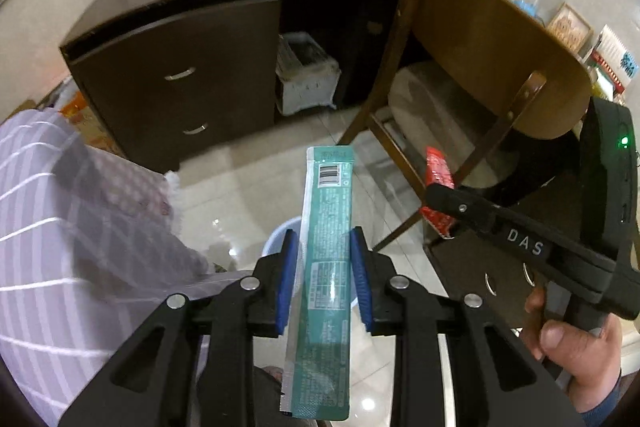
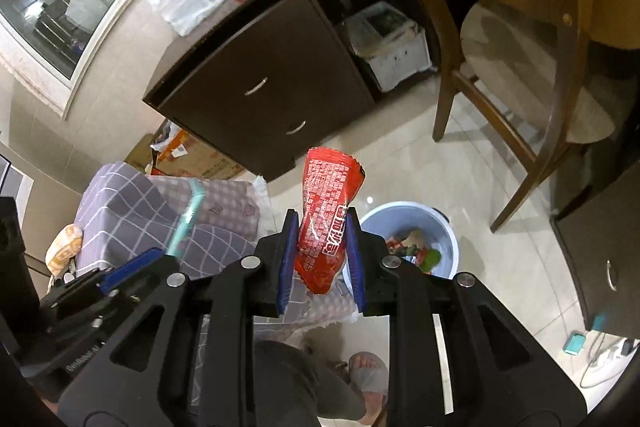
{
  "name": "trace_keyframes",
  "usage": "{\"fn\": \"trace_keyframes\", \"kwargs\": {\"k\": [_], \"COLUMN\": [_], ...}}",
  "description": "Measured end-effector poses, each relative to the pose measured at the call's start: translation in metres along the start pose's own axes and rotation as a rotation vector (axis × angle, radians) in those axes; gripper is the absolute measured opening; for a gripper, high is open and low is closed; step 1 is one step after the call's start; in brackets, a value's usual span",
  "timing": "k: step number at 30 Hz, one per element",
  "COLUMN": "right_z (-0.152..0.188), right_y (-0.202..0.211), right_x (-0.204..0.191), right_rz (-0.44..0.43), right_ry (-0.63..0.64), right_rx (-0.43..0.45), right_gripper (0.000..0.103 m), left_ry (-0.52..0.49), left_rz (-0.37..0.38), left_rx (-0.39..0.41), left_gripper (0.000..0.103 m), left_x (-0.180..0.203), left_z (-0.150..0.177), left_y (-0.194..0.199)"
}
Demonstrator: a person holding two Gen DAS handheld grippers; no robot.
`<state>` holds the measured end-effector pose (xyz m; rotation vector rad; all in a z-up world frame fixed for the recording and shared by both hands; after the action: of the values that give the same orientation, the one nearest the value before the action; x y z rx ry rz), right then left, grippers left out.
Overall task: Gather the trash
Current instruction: 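Carry both items over the blue bin and open both grippers, then move both tools back toward the table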
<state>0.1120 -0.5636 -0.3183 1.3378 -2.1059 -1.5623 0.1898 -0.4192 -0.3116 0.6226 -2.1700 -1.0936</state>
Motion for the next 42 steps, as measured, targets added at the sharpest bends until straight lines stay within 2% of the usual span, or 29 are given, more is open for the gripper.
{"fn": "trace_keyframes", "kwargs": {"k": [1,2,3,4,5,6,8,14,20,27,32,38,42], "right_z": [0.0,0.0,0.0,0.001,0.002,0.002,0.004,0.006,0.002,-0.003,0.0,0.018,0.033], "right_y": [-0.007,-0.013,-0.019,-0.021,-0.021,-0.021,-0.018,-0.003,0.021,0.064,0.095,0.116,0.122], "right_x": [0.004,0.009,0.016,0.021,0.026,0.03,0.036,0.039,0.018,-0.045,-0.107,-0.179,-0.222], "right_rz": [0.006,0.015,0.023,0.026,0.025,0.026,0.046,0.098,0.084,0.014,-0.048,-0.116,-0.15], "right_ry": [-0.007,-0.018,-0.044,-0.063,-0.083,-0.092,-0.102,-0.108,-0.084,0.0,0.098,0.221,0.296], "right_rx": [-0.015,-0.029,-0.04,-0.042,-0.042,-0.044,-0.037,-0.011,0.03,0.106,0.155,0.175,0.176], "right_gripper": [0.03,0.056,0.073,0.088,0.088,0.088,0.097,0.097,0.097,0.097,0.097,0.097,0.097], "left_ry": [0.001,0.001,0.002,0.012,0.015,0.013,0.004,0.011,0.004,-0.005,0.008,0.044,0.081], "left_rz": [0.011,0.02,0.016,-0.015,-0.031,-0.041,-0.058,-0.102,-0.108,-0.131,-0.162,-0.228,-0.259], "left_rx": [-0.009,-0.019,-0.031,-0.021,-0.003,0.02,0.031,0.087,0.168,0.288,0.357,0.432,0.46], "left_gripper": [0.028,0.04,0.055,0.077,0.085,0.085,0.086,0.089,0.09,0.092,0.092,0.092,0.092], "left_x": [0.0,-0.001,-0.002,-0.005,-0.006,-0.007,-0.008,-0.013,-0.011,-0.016,-0.03,-0.062,-0.083], "left_z": [-0.002,-0.003,-0.005,-0.007,-0.008,-0.009,-0.01,-0.011,-0.01,0.002,0.017,0.043,0.057], "left_y": [-0.005,-0.011,-0.017,-0.02,-0.019,-0.016,-0.01,0.019,0.065,0.133,0.184,0.24,0.264]}}
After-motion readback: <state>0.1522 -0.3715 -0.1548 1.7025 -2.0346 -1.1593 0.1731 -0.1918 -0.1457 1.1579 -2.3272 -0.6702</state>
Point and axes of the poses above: each gripper's, at about its wrist camera, not at the fingertips, and y roughly against the way its jaws point, x to its right, z to its underside, the point moved 4 cm from there along -y, roughly the way its jaws point, and after that the axes turned 10 degrees about z, right-handed, at the moved point
